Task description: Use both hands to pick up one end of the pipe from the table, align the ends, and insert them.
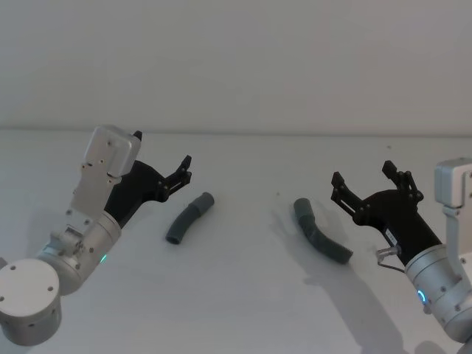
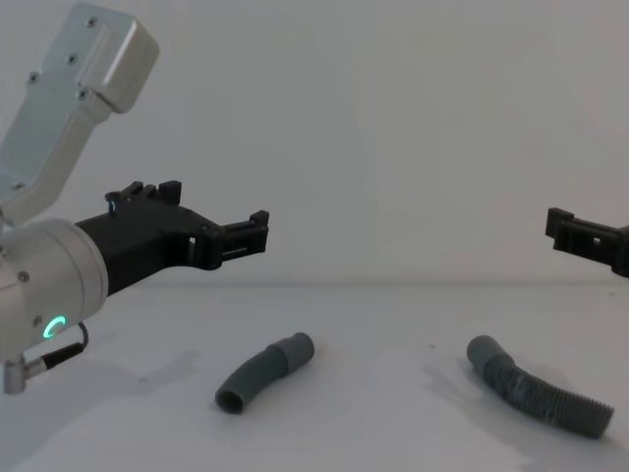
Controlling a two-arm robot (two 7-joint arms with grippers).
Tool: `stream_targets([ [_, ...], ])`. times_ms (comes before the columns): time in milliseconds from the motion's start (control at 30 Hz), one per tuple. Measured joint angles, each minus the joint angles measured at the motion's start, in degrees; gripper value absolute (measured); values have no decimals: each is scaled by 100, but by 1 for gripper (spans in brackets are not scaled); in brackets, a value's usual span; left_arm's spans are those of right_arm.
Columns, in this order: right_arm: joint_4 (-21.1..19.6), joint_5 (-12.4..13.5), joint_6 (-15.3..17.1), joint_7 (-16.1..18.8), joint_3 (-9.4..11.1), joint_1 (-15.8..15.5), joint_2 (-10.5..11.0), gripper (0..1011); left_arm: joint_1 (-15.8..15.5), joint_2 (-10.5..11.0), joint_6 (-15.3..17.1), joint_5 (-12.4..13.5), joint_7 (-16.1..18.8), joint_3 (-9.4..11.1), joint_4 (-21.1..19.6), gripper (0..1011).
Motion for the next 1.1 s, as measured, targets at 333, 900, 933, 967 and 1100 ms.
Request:
stream_targets([
  [333, 0, 0, 0, 0, 0, 0, 0, 1001, 0, 0, 0, 0, 0, 0, 0, 1001],
  [900, 0, 0, 0, 0, 0, 0, 0, 1001, 0, 0, 0, 0, 0, 0, 0, 1001],
  [933, 0, 0, 0, 0, 0, 0, 0, 1001, 0, 0, 0, 0, 0, 0, 0, 1001],
  [967, 0, 0, 0, 0, 0, 0, 0, 1001, 0, 0, 0, 0, 0, 0, 0, 1001],
  [1100, 0, 0, 0, 0, 0, 0, 0, 1001, 0, 0, 0, 0, 0, 0, 0, 1001],
])
